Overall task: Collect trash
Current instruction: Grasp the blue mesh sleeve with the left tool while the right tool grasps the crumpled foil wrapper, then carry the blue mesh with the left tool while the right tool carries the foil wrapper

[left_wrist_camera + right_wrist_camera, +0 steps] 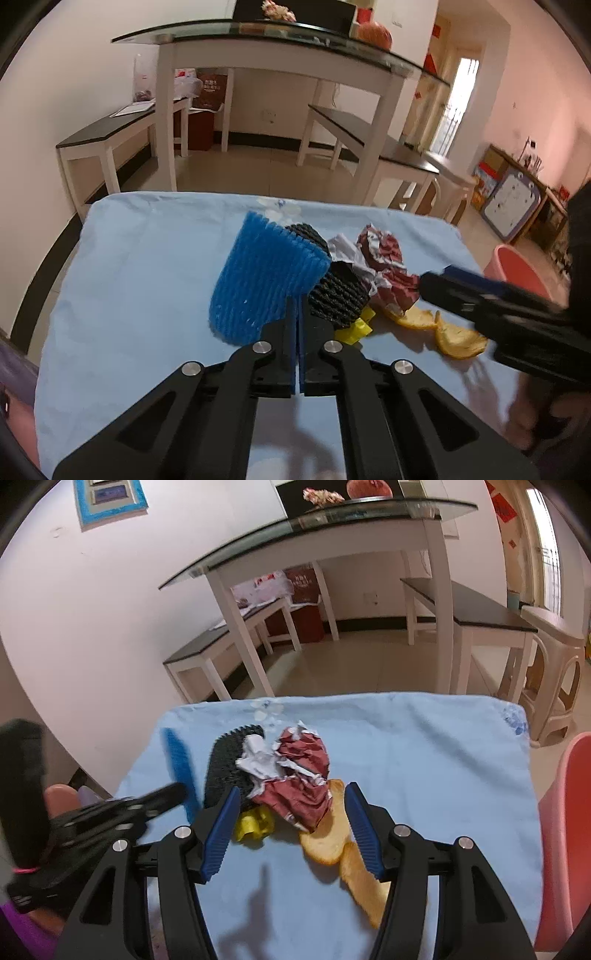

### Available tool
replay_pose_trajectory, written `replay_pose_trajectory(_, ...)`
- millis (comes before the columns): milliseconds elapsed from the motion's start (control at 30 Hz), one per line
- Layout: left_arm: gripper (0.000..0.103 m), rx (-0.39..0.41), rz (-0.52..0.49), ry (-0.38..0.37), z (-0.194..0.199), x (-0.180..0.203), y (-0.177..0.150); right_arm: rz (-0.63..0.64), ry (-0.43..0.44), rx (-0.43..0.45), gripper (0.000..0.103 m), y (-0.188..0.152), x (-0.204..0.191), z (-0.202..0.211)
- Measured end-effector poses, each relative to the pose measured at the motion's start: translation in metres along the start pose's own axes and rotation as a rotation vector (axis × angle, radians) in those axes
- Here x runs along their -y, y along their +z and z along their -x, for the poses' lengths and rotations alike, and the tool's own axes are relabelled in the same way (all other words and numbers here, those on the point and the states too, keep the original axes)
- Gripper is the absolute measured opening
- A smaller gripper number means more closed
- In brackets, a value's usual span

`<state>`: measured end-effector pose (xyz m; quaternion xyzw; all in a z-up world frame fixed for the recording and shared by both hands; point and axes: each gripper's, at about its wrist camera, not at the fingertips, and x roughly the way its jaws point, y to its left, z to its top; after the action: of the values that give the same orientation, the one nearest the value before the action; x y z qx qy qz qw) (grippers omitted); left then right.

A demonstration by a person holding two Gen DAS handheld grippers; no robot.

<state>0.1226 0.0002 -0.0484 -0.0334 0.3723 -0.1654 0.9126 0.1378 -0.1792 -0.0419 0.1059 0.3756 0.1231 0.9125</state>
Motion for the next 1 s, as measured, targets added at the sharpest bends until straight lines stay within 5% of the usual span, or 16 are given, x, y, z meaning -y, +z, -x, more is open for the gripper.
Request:
replay_pose_trajectory(133, 0.000, 0.014, 0.030, -0.012, 0.016, -0.001, -0.002, 0.002, -0.023, -0.045, 0.057, 0.004, 0.002, -0.023)
replay_pose_trajectory(233, 0.000, 0.021, 0.035, -0.019, 0.023, -0.001, -0.005, -0.002, -0.031, -0.065, 0.037, 0.003, 0.001, -0.035)
replay_pose_trajectory(267, 0.000, 0.026, 0.035, -0.020, 0.026, 0.000, -0.005, -0.009, -0.040, -0.060, 0.019, 0.003, 0.001, -0.035)
replay_pose_trajectory(700, 0.000, 0.026, 0.069, 0.000, 0.034, -0.008, -0.005, -0.059, 0.024, 0.019, 0.011, -0.011, 0.003, 0.018)
replay_pose_trajectory(833, 0.000, -0.045, 0.187, -0.024, 0.018, -0.023, 0.003, -0.075, 0.037, 0.045, 0.011, -0.019, 0.004, 0.035)
replay_pose_trajectory(933, 0.017, -0.058, 0.242, -0.024, 0.009, -0.030, 0.011, -0.079, 0.054, 0.039, 0.011, -0.026, 0.003, 0.041)
replay_pose_trajectory(1000, 0.040, -0.044, 0.265, -0.031, 0.005, -0.032, 0.018, -0.066, 0.053, 0.037, 0.011, -0.030, 0.001, 0.043)
